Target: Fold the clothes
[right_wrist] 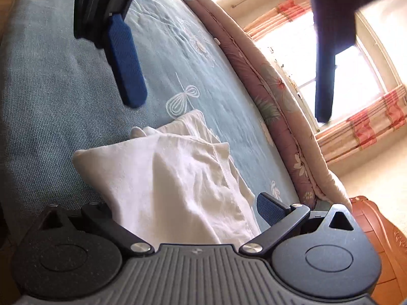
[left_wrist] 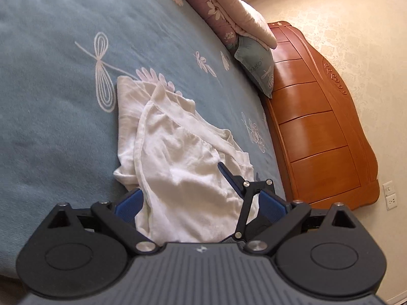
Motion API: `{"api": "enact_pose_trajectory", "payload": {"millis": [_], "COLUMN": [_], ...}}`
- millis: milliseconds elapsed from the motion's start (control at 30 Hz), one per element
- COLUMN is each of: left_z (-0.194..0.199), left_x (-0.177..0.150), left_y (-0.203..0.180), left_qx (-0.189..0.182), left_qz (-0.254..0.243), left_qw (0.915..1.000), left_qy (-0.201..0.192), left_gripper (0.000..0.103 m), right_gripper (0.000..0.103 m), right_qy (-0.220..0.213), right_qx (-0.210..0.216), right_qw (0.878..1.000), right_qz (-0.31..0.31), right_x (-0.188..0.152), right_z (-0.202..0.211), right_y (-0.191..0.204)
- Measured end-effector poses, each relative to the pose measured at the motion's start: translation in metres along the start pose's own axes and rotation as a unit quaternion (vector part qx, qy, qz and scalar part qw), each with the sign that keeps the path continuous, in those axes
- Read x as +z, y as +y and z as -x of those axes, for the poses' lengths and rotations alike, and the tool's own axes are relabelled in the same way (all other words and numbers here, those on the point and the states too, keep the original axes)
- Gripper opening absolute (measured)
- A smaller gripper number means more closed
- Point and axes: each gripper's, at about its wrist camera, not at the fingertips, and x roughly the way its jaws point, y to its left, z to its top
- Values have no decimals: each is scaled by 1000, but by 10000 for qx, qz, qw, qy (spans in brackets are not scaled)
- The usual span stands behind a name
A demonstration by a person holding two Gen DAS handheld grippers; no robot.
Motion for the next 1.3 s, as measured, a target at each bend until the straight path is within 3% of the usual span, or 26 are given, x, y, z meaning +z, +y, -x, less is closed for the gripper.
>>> {"api": "enact_pose_trajectory", "payload": {"millis": [133,233,433,833,1000,1100,1233,1300], "left_z": [0,-20,-65,-100,-97,-92,-112,-122], "left_x": [21,39,65,92,78,78,99,105], "left_y": [0,10,41,55,52,63,66,62], "left_qx": [351,292,564,-251,-421,-496,-359,-382], "left_qz": [-280,-158,113,-27,-355,-241,-89,-152], "left_qw": [9989,9994,9982,9996,9962,9957,9968,9961], "left_qy": [-101,-25,167,103,677,743,710,779], "left_gripper": [97,97,95,92,82,75,55,54], "right_gripper": [103,103,103,103,103,103,103,103], "right_qy": [-121,-77,-9,-146,-194,-221,-230,-229], "right_qx": [-78,-39,26,399,510,567,630,606], "right_qw": [9998,10000,9997,9961,9944,9934,9924,9931], "right_qz": [128,47,-238,-769,-905,-973,-1030,-977], "right_x": [6,7,3,-14,-16,-19,-20,-19], "right_z": [-1,0,5,-1,1,4,5,7], "right_y": [8,7,2,-19,-23,-25,-26,-25]}}
